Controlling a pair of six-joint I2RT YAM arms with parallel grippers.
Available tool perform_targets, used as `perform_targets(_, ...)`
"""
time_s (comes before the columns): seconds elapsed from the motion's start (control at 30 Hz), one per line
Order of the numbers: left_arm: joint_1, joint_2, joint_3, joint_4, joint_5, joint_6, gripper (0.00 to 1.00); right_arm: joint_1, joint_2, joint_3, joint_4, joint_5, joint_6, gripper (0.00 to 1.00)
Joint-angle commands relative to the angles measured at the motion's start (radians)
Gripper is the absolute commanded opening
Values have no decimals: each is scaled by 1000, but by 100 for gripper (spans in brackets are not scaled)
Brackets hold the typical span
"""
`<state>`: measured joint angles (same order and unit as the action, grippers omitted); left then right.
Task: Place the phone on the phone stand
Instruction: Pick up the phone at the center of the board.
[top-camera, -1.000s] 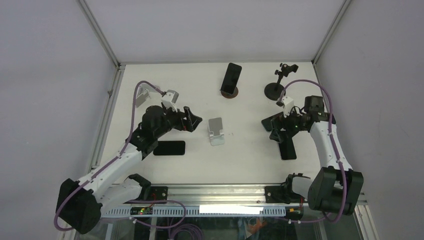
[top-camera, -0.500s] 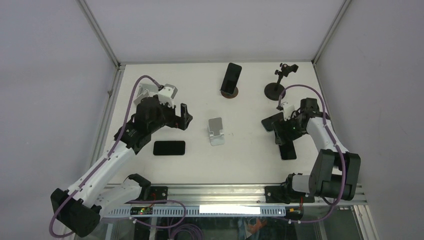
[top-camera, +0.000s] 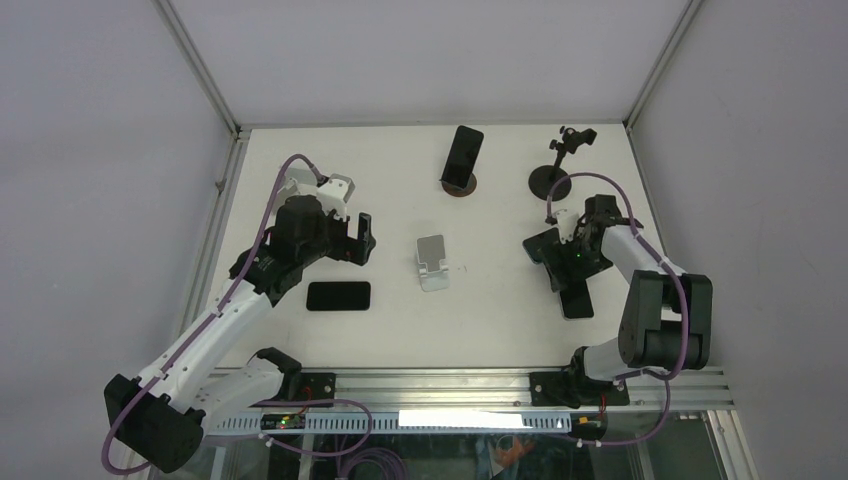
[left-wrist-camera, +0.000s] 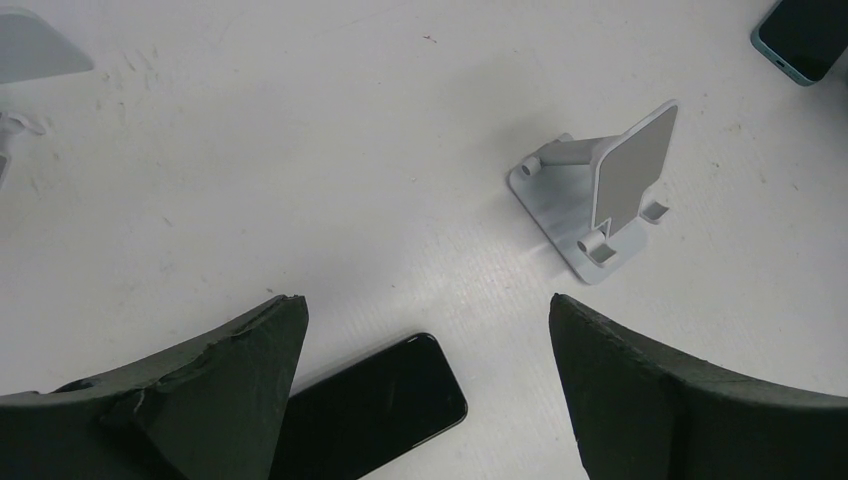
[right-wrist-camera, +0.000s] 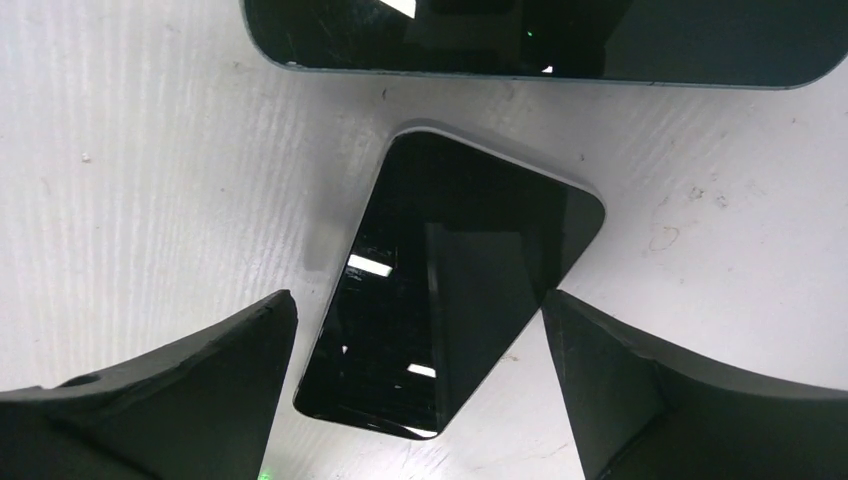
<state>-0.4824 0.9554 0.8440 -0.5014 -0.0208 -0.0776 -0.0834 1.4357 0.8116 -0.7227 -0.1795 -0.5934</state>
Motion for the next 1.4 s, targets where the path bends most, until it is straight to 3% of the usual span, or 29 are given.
perform_targets(0.0,14,-13,7,2,13,27,94,17,48,18,34,60,16,96)
perform_targets(0.5,31,-18,10,2,19,21,94,33,52,33,11,76,18,99)
perform_targets(0.77,39,-25,9,2,42,20,94,78,112,28,32,172,13,97)
perform_targets(1.0,41,-22,9,2,56,16,94,82,117,35,16,153,13,81)
perform_targets(1.37,47,0,5,10,91,11,94,80,53,69,-42,-19,31,53)
